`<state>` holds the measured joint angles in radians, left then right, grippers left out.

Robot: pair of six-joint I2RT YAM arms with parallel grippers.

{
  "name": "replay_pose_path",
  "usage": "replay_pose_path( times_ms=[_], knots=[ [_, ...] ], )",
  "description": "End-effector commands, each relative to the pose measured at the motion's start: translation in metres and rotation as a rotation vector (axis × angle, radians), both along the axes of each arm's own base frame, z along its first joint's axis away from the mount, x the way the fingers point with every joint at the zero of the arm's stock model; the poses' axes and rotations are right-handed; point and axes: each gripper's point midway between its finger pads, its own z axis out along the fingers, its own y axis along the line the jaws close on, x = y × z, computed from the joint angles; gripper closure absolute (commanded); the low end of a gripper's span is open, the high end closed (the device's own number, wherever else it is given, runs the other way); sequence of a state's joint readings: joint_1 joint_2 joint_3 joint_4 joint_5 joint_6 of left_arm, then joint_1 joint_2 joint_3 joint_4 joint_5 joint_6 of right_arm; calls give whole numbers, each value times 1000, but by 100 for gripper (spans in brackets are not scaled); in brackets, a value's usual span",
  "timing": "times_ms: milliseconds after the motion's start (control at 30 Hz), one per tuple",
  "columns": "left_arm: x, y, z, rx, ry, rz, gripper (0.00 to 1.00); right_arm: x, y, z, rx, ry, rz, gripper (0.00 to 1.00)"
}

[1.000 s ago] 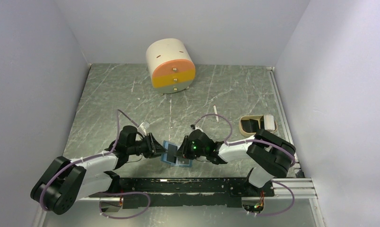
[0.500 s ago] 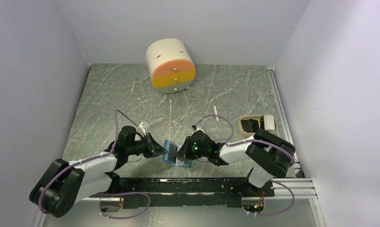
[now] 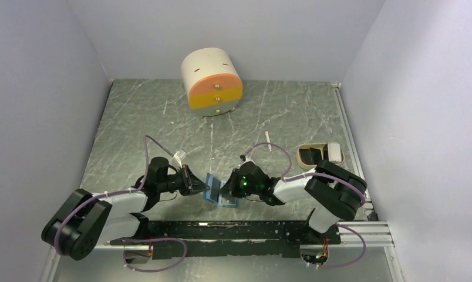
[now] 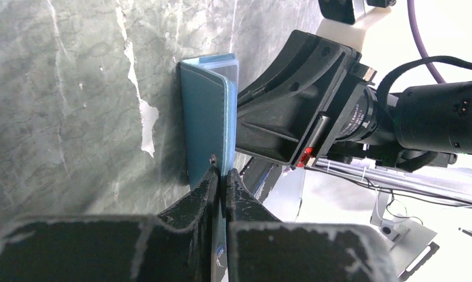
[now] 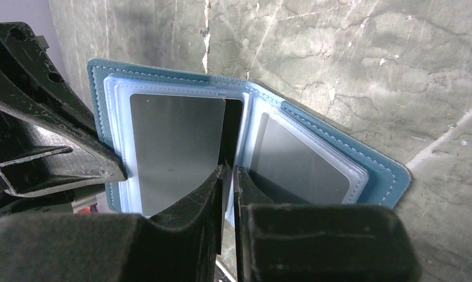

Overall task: Put the credit cards into the card holder
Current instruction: Insert the credit card into the card holder, then turn over the card slot in the card holder.

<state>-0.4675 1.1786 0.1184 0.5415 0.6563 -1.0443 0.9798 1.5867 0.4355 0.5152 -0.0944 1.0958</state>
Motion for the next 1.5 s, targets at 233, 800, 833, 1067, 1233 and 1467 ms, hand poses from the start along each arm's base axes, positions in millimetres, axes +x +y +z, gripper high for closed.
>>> replay_pose_path(
  times_ms=[233, 800, 833, 1067, 1233, 1467],
  knots=[
    [-6, -13, 10, -79, -24, -80, 91, -1, -10, -12, -27, 8, 3, 85],
    [-11, -21, 14, -98, -41, -105, 91, -4, -13, -12, -16, 7, 0, 84],
    [-12, -22, 14, -103, -39, -108, 91, -4, -13, -12, -13, 6, 0, 84],
    [-15, -27, 6, -87, 2, -106, 91, -5, -14, -10, -3, 9, -10, 84],
    [-6, -18, -10, 61, 31, -60, 89, 0, -16, -8, -46, -18, -7, 82],
    [7, 7, -22, 320, 45, 37, 85, 3, -25, -8, -75, -49, -18, 82]
  ],
)
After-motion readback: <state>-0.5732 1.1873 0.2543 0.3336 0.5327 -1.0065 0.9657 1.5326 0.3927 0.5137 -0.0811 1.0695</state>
